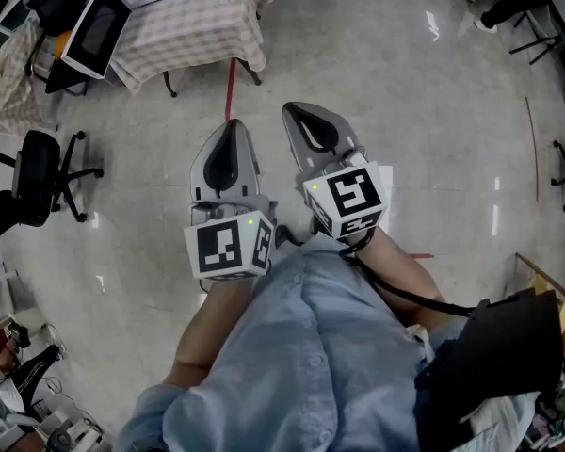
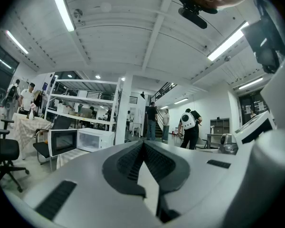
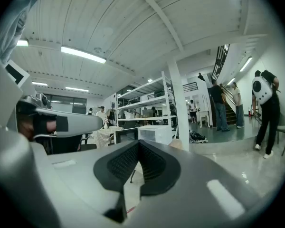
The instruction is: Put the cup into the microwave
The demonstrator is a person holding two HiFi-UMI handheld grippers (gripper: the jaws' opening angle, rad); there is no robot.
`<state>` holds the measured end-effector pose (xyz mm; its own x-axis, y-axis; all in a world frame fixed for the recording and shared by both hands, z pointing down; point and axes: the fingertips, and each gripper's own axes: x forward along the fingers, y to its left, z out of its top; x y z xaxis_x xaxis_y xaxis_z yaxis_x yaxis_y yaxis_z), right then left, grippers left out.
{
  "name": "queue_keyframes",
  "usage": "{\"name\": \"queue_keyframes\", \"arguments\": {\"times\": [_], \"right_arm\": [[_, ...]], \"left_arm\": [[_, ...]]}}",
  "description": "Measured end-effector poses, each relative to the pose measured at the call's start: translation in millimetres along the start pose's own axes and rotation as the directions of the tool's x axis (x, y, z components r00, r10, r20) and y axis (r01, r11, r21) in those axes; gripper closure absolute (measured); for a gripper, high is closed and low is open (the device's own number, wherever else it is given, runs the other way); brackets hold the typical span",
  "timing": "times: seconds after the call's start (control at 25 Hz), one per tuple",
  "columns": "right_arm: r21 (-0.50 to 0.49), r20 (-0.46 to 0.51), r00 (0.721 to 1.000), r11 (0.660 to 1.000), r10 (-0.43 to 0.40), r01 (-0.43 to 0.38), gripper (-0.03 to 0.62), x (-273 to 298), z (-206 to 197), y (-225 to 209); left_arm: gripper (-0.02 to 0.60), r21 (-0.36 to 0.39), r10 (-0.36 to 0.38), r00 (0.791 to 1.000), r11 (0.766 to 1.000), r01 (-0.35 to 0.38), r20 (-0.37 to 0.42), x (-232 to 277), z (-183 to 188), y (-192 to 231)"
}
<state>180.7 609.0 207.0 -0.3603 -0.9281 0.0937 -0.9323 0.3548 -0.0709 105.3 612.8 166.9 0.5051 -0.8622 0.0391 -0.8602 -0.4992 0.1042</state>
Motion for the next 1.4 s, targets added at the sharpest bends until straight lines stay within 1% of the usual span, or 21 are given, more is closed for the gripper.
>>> {"name": "queue_keyframes", "arguments": {"times": [0.12, 0.24, 0.4, 0.68, 0.88, 1.04, 1.24, 1.4], "right_arm": [[-0.001, 0.003, 1.0, 1.0, 0.004, -0.004, 0.595, 2, 1, -7], [0.002, 0.005, 1.0, 1.0, 0.006, -0.006, 0.595, 1, -1, -15], [0.03, 0.003, 1.0, 1.0, 0.008, -0.008, 0.595, 3, -1, -25], [0.095, 0.024, 1.0, 0.996, 0.003, -0.005, 0.594, -9, -2, -60], [0.106, 0.014, 1.0, 0.994, -0.012, 0.011, 0.594, -24, -7, -86], [0.12, -0.009, 1.0, 0.993, -0.021, 0.022, 0.594, -27, -18, -94], [0.096, -0.04, 0.998, 0.994, -0.045, 0.048, 0.594, -15, -29, -102], [0.097, -0.063, 0.996, 0.993, -0.056, 0.062, 0.594, 15, -35, -97]], "left_arm": [[0.574, 0.004, 0.001, 1.0, 1.0, -0.001, 0.005, 7, -2, -3], [0.574, 0.007, -0.003, 1.0, 1.0, 0.003, -0.006, 14, -4, -10], [0.574, 0.017, -0.02, 1.0, 1.0, 0.021, -0.021, 29, -6, -19], [0.574, 0.028, -0.076, 0.996, 0.997, 0.077, -0.052, 59, -13, -57], [0.574, 0.02, -0.094, 0.994, 0.995, 0.096, -0.058, 76, -20, -85], [0.574, 0.013, -0.122, 0.988, 0.992, 0.123, -0.091, 81, -34, -99], [0.574, -0.01, -0.121, 0.989, 0.993, 0.12, -0.089, 94, -39, -87], [0.574, -0.021, -0.117, 0.989, 0.993, 0.116, -0.086, 106, -39, -56]]}}
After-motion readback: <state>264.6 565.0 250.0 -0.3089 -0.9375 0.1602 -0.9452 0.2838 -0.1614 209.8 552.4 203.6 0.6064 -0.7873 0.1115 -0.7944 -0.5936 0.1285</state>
